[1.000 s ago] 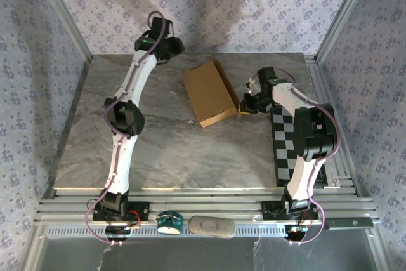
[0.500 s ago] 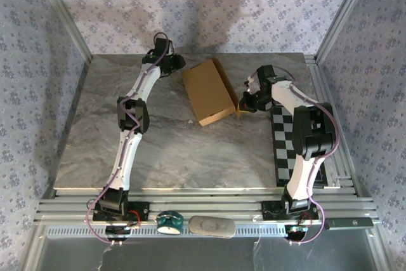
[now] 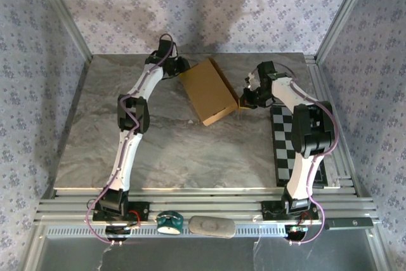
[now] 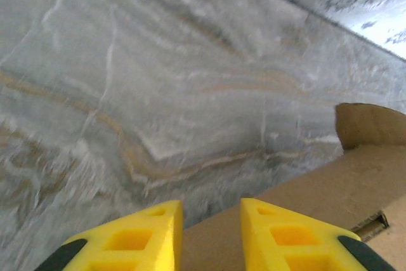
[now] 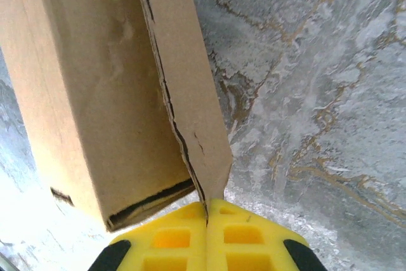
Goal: Fold the paper box
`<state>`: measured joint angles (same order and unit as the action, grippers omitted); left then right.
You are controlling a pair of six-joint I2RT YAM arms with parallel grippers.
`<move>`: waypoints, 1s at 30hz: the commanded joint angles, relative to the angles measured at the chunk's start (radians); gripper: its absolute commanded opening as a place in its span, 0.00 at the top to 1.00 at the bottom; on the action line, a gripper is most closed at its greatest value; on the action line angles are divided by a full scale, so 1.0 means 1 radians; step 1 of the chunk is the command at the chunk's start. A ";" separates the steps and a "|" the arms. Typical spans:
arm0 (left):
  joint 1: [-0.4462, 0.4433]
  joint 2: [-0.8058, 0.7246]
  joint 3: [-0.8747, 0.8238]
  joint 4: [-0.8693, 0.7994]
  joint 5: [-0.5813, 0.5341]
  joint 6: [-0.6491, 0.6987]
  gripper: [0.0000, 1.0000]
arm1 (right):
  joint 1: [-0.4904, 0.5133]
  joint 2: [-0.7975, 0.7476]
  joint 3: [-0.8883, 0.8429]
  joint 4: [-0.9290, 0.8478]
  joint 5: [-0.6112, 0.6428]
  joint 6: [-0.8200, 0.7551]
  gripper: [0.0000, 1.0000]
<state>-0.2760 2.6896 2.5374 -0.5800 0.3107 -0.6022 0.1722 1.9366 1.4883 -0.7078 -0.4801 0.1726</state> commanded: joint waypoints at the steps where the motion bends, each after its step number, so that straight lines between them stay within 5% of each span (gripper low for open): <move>1: -0.015 -0.103 -0.115 -0.049 0.035 0.016 0.74 | -0.005 0.023 0.072 -0.044 0.015 0.022 1.00; 11: -0.077 -0.483 -0.748 0.128 0.039 -0.076 0.81 | 0.014 0.044 0.185 -0.102 0.126 -0.058 1.00; 18: -0.133 -0.808 -1.162 0.162 -0.020 -0.124 0.77 | 0.044 0.012 0.168 -0.105 0.144 -0.256 1.00; 24: -0.138 -0.995 -1.264 0.050 -0.063 -0.115 0.62 | 0.037 -0.007 0.127 -0.029 0.095 -0.362 1.00; 30: -0.097 -1.107 -1.245 -0.092 -0.163 -0.104 0.60 | 0.060 0.008 0.161 0.044 0.088 -0.430 1.00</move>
<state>-0.4023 1.6356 1.2579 -0.5816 0.1925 -0.7158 0.2203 1.9579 1.6264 -0.7132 -0.3531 -0.1833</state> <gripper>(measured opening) 0.403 0.039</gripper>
